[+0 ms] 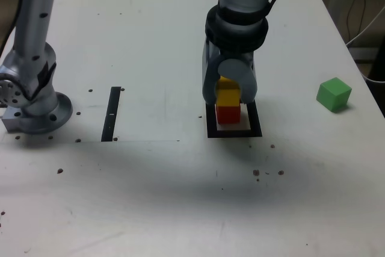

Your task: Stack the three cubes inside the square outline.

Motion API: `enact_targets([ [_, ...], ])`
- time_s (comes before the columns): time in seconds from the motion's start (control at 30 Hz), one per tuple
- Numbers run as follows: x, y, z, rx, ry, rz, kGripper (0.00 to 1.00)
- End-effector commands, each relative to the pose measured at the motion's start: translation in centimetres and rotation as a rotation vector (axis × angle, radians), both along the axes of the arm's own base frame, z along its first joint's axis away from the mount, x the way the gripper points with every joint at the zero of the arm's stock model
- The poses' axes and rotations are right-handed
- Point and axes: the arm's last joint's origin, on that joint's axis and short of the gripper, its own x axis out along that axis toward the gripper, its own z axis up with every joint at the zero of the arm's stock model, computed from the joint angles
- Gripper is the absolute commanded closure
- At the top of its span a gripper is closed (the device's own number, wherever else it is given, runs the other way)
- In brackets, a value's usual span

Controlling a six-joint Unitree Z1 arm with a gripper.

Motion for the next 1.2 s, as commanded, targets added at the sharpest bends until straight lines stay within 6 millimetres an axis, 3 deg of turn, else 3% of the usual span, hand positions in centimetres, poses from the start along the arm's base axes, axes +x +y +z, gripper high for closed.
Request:
enact_targets([
  [0.0,0.0,0.0,-0.1,-0.005,-0.005,0.004,0.25],
  [0.13,0.0,0.0,0.1,-0.007,-0.015,0.004,0.10],
  [0.27,-0.1,0.1,0.3,-0.006,-0.022,0.003,0.01],
  [0.97,-3.5,1.2,4.6,0.018,0.027,-0.049,0.01],
  [1.17,-2.9,1.6,6.3,0.025,-0.013,-0.161,0.01],
])
